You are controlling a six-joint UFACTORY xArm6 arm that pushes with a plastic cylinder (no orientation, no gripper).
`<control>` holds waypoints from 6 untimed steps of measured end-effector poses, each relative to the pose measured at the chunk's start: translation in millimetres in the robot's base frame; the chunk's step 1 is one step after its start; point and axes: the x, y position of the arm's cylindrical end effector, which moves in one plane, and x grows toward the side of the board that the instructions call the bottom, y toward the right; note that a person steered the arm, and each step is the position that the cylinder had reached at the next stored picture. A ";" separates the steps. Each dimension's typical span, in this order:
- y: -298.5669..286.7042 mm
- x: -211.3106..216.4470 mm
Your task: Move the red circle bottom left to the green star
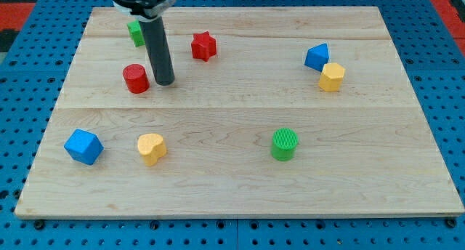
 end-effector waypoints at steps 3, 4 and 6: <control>-39.7 26.9; -43.2 24.3; -72.4 -34.2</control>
